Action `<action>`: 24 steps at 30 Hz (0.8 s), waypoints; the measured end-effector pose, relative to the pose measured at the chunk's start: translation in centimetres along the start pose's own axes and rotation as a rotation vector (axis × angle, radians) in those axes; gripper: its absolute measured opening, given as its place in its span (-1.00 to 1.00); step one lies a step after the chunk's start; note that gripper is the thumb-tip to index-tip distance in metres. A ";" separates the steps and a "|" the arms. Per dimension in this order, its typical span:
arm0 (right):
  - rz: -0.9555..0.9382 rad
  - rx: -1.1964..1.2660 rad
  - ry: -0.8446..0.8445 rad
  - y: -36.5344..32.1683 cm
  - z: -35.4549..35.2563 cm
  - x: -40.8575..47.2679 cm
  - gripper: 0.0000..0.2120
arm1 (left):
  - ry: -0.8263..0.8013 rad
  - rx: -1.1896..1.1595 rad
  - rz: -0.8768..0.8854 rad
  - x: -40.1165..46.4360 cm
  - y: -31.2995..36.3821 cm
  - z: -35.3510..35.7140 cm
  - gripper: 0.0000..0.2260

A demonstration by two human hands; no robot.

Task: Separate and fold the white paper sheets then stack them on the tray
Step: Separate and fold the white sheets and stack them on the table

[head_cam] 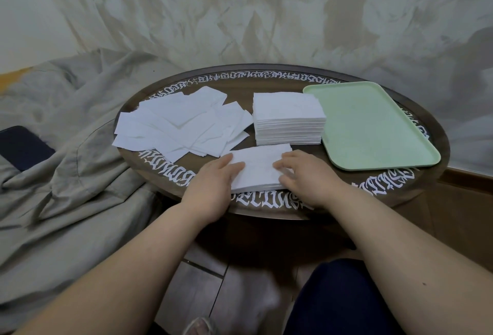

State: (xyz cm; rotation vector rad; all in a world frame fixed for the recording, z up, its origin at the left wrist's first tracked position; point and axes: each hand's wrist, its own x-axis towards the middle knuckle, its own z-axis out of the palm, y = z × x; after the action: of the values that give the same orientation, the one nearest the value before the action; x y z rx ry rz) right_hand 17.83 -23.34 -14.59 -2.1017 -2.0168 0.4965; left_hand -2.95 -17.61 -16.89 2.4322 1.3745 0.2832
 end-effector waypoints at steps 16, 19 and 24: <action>-0.238 -0.015 0.130 -9.9 -0.9 5.9 -0.54 | 0.147 0.028 -0.185 0.7 -5.8 -5.8 -0.56; -0.249 -0.019 0.109 -11.4 0.1 9.3 -0.48 | 0.134 0.093 -0.207 2.0 -8.6 -6.4 -0.56; -0.257 -0.047 0.089 -13.7 1.2 15.3 -0.29 | 0.043 0.154 -0.267 5.1 -12.3 -6.7 -0.52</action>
State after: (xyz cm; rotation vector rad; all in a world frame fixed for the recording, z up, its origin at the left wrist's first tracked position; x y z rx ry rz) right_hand 4.93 -7.47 -12.47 -1.8155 -2.2227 0.3096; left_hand -12.30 -6.07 -15.33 2.3342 1.7769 0.1691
